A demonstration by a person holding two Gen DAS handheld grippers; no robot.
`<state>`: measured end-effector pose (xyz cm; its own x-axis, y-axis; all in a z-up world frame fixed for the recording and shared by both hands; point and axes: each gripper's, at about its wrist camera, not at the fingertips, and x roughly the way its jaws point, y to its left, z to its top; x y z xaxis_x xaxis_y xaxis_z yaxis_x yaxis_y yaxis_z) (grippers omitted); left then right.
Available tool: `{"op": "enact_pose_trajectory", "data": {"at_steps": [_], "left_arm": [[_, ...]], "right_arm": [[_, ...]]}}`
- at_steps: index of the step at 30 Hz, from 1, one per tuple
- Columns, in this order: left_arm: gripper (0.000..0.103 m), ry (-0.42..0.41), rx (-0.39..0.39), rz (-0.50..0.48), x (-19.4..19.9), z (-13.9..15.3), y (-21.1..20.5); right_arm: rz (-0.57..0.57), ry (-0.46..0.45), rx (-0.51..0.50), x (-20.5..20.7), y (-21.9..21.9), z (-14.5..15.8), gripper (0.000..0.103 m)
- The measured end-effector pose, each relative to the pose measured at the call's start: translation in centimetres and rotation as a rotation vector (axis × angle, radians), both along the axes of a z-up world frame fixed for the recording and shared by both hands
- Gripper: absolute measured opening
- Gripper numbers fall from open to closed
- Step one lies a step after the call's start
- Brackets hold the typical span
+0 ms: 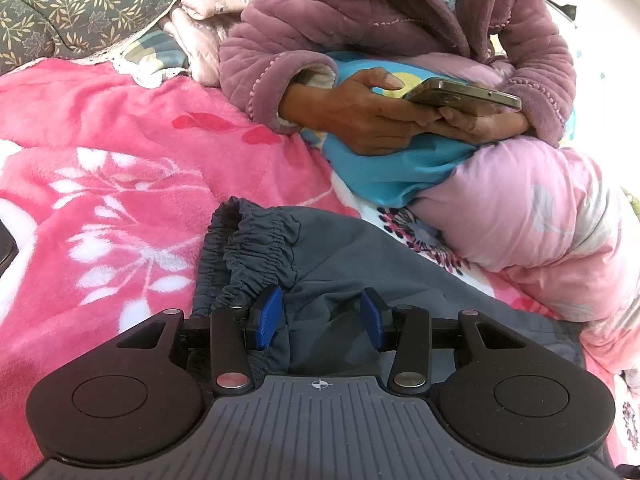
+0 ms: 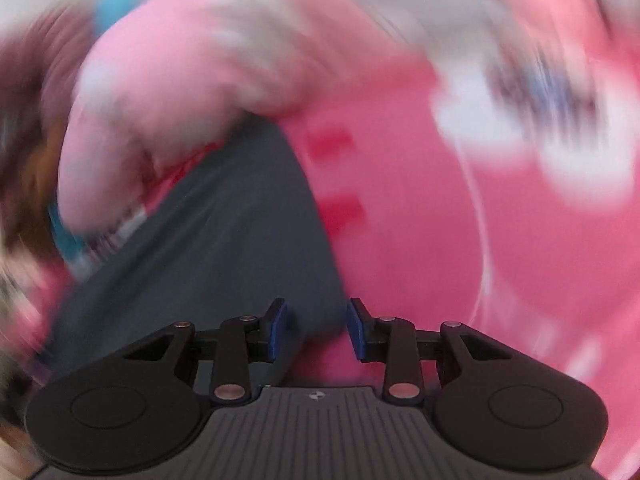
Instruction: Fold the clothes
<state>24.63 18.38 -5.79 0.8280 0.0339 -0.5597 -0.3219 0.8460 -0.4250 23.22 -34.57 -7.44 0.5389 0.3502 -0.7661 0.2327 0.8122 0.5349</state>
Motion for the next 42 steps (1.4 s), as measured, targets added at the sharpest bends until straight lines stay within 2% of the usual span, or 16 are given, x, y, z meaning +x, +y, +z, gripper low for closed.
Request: {"op": "enact_pose_trajectory", "data": {"at_steps": [2, 6, 7, 9, 11, 15, 17, 20, 22, 24, 26, 32, 35, 38, 41, 42], "left_arm": [[0.043, -0.001, -0.001, 0.003, -0.1, 0.0, -0.1], [0.043, 0.001, -0.002, 0.004, 0.0, 0.0, 0.0], [0.043, 0.001, -0.002, 0.004, 0.1, 0.0, 0.0], [0.043, 0.001, -0.006, 0.003, 0.0, 0.0, 0.1], [0.043, 0.002, -0.008, 0.002, 0.1, 0.1, 0.1], [0.043, 0.004, -0.007, 0.002, 0.1, 0.1, 0.1], [0.043, 0.006, -0.005, 0.002, 0.1, 0.1, 0.1], [0.043, 0.006, -0.008, 0.002, 0.0, 0.2, 0.2], [0.043, 0.004, -0.011, 0.002, 0.0, 0.3, 0.3], [0.043, -0.002, -0.012, 0.002, -0.1, 0.4, 0.4], [0.043, -0.001, -0.015, 0.002, 0.0, 0.4, 0.4], [0.043, -0.009, -0.032, -0.007, -0.3, 0.8, 0.6], [0.043, -0.031, -0.046, -0.001, -0.7, 1.4, 0.8], [0.043, -0.085, -0.05, 0.012, -1.4, 2.2, 1.0], [0.044, -0.147, -0.022, 0.022, -2.3, 3.0, 1.3], [0.044, -0.158, -0.018, 0.009, -2.6, 3.3, 1.3]], "right_arm": [[-0.067, 0.044, 0.149, 0.0, -1.4, -1.7, 0.035], [-0.105, 0.034, 0.182, 0.9, -1.2, -2.6, 0.034], [-0.109, 0.022, 0.193, 0.9, -1.2, -2.6, 0.03], [-0.098, -0.037, 0.202, 1.0, -1.1, -2.0, 0.006], [-0.06, -0.13, 0.121, 0.7, -0.2, -0.3, 0.005], [0.023, -0.336, -0.211, -0.7, 3.1, 2.3, 0.005], [0.056, -0.359, -0.442, -0.4, 5.0, 2.0, 0.006], [0.029, -0.216, -0.659, 1.4, 5.9, -0.2, 0.018], [-0.109, -0.152, -0.541, 1.4, 3.6, -0.4, 0.019], [-0.244, -0.177, -0.31, 0.1, 0.9, 0.6, 0.019], [-0.255, -0.205, -0.217, -0.7, 0.7, 1.6, 0.02], [0.166, -0.243, -0.075, -0.7, 7.5, 1.7, 0.025], [0.153, -0.151, -0.035, 0.3, 7.8, -0.7, 0.026], [-0.094, -0.067, -0.009, -0.7, 3.8, -1.5, 0.025], [-0.203, -0.125, 0.005, -5.4, 0.8, 1.2, 0.027], [-0.193, -0.169, -0.016, -7.8, 0.6, 2.3, 0.027]]}}
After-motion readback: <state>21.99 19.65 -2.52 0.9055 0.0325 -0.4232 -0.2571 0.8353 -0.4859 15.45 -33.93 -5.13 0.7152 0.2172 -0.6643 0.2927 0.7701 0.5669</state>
